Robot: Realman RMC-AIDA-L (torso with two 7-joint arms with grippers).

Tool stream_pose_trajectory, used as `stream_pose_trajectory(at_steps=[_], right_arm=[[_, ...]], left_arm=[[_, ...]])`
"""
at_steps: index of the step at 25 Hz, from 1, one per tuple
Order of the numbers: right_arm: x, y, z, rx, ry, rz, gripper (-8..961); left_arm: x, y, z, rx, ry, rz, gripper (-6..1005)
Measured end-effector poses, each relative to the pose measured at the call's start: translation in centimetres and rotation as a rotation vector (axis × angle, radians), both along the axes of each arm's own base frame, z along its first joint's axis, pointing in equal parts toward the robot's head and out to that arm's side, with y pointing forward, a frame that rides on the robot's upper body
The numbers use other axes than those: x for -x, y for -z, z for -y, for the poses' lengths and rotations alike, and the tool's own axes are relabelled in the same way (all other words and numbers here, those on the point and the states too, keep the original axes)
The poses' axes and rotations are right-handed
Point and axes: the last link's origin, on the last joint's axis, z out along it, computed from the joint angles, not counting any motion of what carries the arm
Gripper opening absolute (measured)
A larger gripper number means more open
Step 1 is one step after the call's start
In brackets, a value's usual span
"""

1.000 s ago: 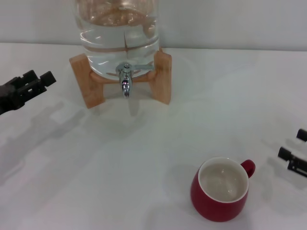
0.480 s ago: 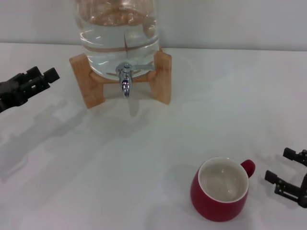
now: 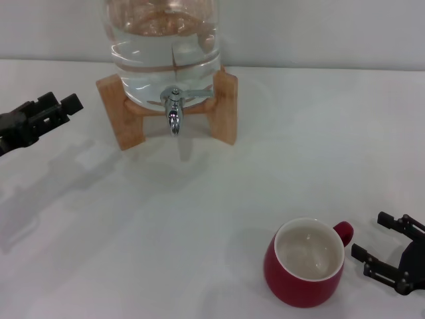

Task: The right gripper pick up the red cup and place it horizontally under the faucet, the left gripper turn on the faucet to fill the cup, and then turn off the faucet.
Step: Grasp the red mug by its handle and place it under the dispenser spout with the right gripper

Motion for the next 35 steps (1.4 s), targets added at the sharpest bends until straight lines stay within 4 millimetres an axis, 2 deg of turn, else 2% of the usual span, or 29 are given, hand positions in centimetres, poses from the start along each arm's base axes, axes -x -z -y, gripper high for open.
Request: stream_pose_trajectory(at_steps=[35], right_arm=[[0.7, 0.6, -2.0, -0.015, 0.013, 0.012, 772]], left_arm=[[0.0, 0.1, -0.1, -0.008, -0.007, 0.006, 894]])
